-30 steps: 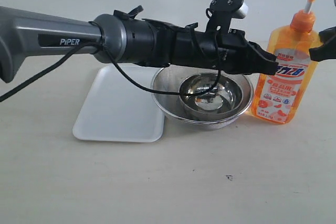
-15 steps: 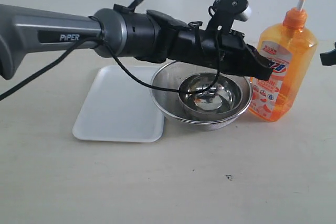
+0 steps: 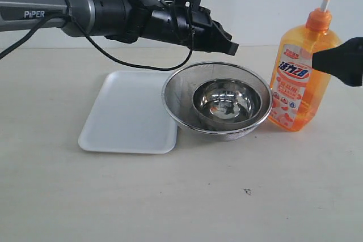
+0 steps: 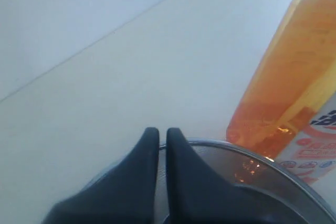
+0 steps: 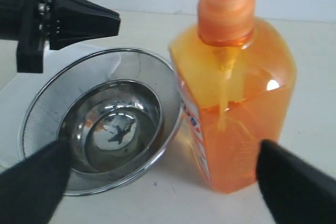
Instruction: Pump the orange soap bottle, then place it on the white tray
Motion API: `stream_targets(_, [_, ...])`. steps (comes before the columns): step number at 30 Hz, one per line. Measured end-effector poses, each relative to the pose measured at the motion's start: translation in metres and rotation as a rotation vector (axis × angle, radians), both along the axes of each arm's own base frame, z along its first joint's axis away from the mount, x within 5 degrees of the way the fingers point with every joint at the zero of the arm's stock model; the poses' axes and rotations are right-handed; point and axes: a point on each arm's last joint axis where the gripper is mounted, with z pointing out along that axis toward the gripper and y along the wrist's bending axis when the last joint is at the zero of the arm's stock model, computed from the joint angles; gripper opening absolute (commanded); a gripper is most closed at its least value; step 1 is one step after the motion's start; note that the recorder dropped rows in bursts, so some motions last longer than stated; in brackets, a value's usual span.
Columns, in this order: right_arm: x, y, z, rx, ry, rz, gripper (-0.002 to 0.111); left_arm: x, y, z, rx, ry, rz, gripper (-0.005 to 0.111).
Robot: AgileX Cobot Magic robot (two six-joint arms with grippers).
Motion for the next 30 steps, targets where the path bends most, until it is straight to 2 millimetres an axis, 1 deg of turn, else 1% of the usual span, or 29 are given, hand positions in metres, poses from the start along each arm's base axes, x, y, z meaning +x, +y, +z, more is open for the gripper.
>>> stream_targets(5, [0.001, -0.002, 0.000, 0.024, 0.016, -0.037, 0.104, 0.004, -0.001, 0.004, -0.014, -0.046, 0.006, 0.005])
stream_targets(9, [0.002, -0.003, -0.002, 0.004, 0.015, -0.042, 0.104, 0.009, -0.005, 0.008, -0.068, -0.073, 0.012, 0.005])
stream_targets(11, [0.005, -0.004, -0.006, -0.035, 0.011, -0.028, 0.104, 0.012, -0.008, 0.009, -0.103, -0.079, 0.011, 0.005])
stream_targets(15, [0.015, -0.006, -0.022, -0.147, 0.002, 0.042, 0.104, 0.018, -0.017, 0.007, -0.158, -0.075, -0.025, 0.005])
stream_targets(19, [0.028, -0.008, -0.039, -0.207, -0.024, 0.087, 0.104, 0.018, -0.026, 0.004, -0.183, -0.068, -0.067, 0.005])
stream_targets(24, [0.041, -0.010, -0.053, -0.230, -0.061, 0.091, 0.104, 0.017, -0.028, 0.004, -0.190, -0.073, -0.082, 0.005])
stream_targets(27, [0.047, -0.010, -0.058, -0.232, -0.106, 0.100, 0.104, 0.017, -0.031, -0.002, -0.197, -0.066, -0.081, 0.005])
stream_targets(30, [0.053, -0.010, -0.060, -0.221, -0.155, 0.091, 0.104, 0.016, -0.037, -0.013, -0.221, -0.038, -0.073, 0.005])
